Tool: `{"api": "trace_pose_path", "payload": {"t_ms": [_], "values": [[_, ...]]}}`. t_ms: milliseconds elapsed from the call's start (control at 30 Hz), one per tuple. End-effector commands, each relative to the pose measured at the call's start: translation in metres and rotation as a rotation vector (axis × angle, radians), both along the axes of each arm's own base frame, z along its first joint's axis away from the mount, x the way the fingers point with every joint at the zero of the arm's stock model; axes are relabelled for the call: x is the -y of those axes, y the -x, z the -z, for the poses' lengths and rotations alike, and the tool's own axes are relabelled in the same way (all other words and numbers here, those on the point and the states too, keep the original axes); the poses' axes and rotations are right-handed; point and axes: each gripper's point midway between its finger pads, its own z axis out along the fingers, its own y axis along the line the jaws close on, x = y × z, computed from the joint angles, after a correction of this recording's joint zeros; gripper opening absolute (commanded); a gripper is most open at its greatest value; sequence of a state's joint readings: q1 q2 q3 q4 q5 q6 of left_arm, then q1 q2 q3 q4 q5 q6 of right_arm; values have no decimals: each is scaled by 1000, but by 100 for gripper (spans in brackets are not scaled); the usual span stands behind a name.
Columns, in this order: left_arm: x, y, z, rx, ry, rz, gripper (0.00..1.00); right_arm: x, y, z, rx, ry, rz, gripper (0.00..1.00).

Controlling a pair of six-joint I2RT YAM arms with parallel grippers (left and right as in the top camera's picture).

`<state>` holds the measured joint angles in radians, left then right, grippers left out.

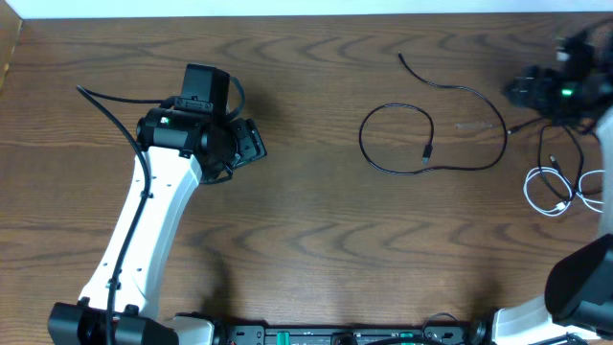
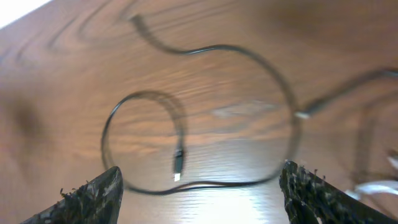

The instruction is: Untangle cables

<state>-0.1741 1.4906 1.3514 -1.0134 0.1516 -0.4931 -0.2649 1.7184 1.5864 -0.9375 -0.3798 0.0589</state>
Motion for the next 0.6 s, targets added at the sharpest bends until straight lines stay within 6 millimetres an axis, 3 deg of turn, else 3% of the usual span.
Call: {"api": "trace_pose_path", "payload": {"t_ms": [0,300,567], "values": [[-1,2,5,-15,-13,13,75,-39,3,16,-15,53,-157,77],[-1,2,5,-15,-13,13,75,-99,9,79,-43,243,-286,73],[-1,4,6,-23,-20,27,75,-114,-4,126,112,370,-269,72]]}}
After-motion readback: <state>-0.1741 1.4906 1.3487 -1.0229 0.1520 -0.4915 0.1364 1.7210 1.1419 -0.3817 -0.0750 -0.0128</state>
